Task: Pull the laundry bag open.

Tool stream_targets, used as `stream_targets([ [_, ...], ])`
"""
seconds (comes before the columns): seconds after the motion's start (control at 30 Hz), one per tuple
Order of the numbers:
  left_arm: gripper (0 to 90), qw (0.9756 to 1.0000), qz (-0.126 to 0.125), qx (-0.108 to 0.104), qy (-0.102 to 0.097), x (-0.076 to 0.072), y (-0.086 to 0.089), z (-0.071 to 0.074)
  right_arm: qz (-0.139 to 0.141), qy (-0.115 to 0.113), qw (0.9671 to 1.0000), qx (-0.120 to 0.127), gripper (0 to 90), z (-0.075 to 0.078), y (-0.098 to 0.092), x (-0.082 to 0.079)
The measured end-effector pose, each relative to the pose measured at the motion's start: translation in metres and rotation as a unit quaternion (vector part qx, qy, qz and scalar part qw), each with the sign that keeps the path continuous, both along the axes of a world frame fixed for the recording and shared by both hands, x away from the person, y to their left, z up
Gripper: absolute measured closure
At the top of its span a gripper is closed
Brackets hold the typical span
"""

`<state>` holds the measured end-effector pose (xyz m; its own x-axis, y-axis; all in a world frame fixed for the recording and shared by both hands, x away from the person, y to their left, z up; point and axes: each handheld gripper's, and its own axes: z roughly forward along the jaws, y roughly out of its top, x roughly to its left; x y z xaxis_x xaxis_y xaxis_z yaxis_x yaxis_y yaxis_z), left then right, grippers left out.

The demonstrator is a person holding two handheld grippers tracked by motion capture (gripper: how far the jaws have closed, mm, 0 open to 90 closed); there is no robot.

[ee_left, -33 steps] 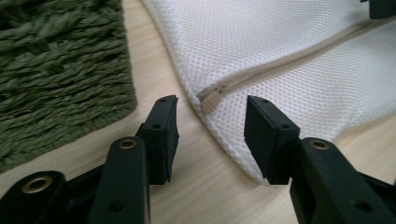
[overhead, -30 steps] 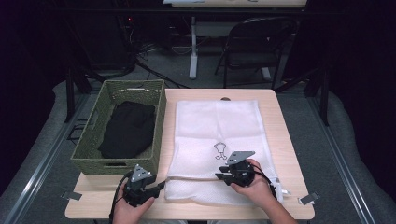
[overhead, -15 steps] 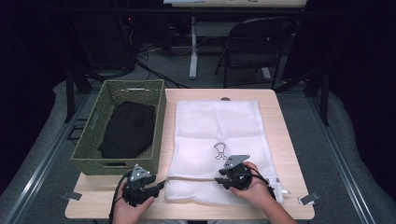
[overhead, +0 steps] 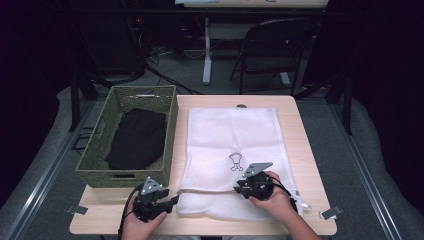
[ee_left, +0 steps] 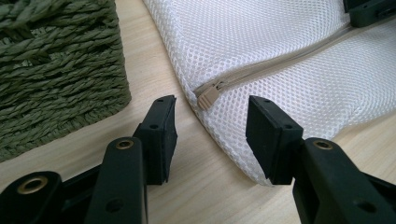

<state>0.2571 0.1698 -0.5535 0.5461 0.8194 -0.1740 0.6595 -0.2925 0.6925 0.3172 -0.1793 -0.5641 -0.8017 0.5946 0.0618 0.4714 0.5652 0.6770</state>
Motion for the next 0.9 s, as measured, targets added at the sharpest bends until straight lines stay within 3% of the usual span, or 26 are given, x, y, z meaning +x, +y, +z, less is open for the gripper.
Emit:
stream_targets([
  [0.2, 52.9, 0.9999, 0.009, -0.002, 0.004, 0.0007, 0.0018, -0.0009, 0.004, 0.003, 1.0, -0.002, 76.1, 0.0003, -0.0023, -0.0015],
  [0.53, 52.8, 0.9999, 0.011, -0.005, 0.005, 0.001, 0.0026, -0.0012, 0.019, 0.001, 0.9994, -0.03, 81.8, -0.0049, -0.0009, -0.0038],
  [0.7, 52.9, 0.9999, 0.011, -0.003, 0.006, 0.0013, 0.003, -0.0012, 0.038, -0.021, 0.9975, -0.055, 82.0, -0.0051, 0.0043, -0.0086],
  [0.9, 53.1, 0.9999, 0.008, -0.004, 0.007, 0.0014, 0.0023, -0.0016, 0.043, -0.022, 0.9972, -0.058, 85.6, -0.0053, 0.0068, -0.0094],
])
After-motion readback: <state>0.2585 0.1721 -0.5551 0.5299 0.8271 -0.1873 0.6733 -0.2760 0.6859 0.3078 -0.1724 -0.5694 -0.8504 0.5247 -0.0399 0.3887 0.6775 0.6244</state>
